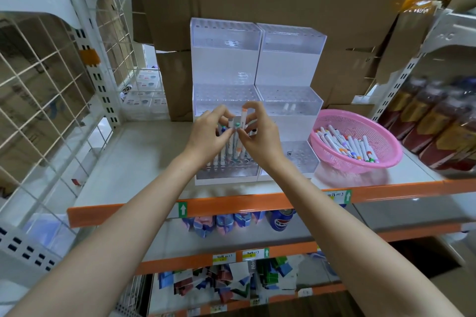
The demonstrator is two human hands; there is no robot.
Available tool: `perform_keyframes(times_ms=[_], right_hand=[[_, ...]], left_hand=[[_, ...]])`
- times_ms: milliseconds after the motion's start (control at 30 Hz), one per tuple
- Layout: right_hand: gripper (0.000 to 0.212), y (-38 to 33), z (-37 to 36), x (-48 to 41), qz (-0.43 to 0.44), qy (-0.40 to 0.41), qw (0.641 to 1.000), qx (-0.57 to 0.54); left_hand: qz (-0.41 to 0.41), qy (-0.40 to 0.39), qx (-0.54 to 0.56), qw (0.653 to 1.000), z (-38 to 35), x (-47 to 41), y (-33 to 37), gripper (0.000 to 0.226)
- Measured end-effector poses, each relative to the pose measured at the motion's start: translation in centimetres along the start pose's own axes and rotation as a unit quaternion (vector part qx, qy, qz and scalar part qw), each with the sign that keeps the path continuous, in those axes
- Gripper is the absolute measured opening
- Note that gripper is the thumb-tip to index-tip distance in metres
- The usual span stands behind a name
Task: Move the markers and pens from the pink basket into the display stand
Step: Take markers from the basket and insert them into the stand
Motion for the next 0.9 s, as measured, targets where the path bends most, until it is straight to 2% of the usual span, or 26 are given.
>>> perform_keyframes(times_ms=[200, 433, 700, 900], right_hand=[[0.043, -0.1, -0.2, -0.1, 0.001, 0.0, 1.0, -0.006], [0.045, -0.1, -0.1, -0.1, 0.003, -0.002, 1.0, -0.008], [0.042, 0.2, -0.2, 0.2, 0.001, 0.001, 1.0, -0.003], [0.04, 0.3, -0.1, 0.2, -0.005, 0.003, 1.0, -0.006]], left_hand=[[0.021, -0.016, 0.012, 1.0, 0.2, -0.1, -0.4, 0.018], [-0.04, -0.022, -0.078, 0.996, -0.5, 0.6, -0.6, 0.019], [-0.029, -0.006, -0.105, 0.994, -0.7, 0.7, -0.7, 0.01], [-0.057, 0.01, -0.157, 0.986, -0.9, 1.0, -0.4, 0.014]])
Point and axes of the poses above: each hand's wrist, its own x-axis away from the middle knuckle, its own z-axis out of the back of the hand, y = z × x, the point moved 4 cm from there along -x, towards the middle knuckle, and after that the axes turned 8 degrees about x, right-handed, at the moved point
